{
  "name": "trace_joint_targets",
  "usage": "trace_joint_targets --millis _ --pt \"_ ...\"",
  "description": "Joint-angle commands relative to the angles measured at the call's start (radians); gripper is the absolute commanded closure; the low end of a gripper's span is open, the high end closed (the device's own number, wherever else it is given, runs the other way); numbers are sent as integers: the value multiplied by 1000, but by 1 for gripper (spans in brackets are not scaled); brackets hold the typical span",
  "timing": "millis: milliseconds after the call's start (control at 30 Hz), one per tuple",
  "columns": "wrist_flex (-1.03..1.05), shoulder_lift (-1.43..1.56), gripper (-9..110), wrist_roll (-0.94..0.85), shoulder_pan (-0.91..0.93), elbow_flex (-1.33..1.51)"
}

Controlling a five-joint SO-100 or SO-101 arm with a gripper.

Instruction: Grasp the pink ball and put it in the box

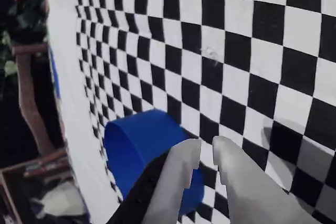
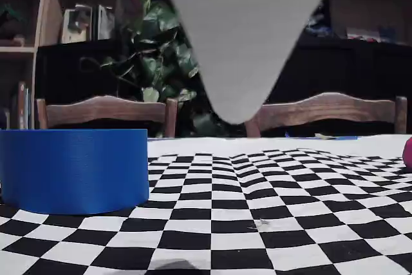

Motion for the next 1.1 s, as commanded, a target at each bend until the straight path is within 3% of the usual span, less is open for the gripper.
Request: trace_joint_targets --millis 0,200,400,633,833,1067 --pt "-95 -3 93 -51 9 -5" --pt "-224 -21 81 -281 12 -9" --pt "-396 -67 81 -801 23 6" --pt "-460 -75 80 -1233 31 6" --pt "-526 -75 80 -1456 32 6" --pt "-546 -75 80 -1549 43 6"
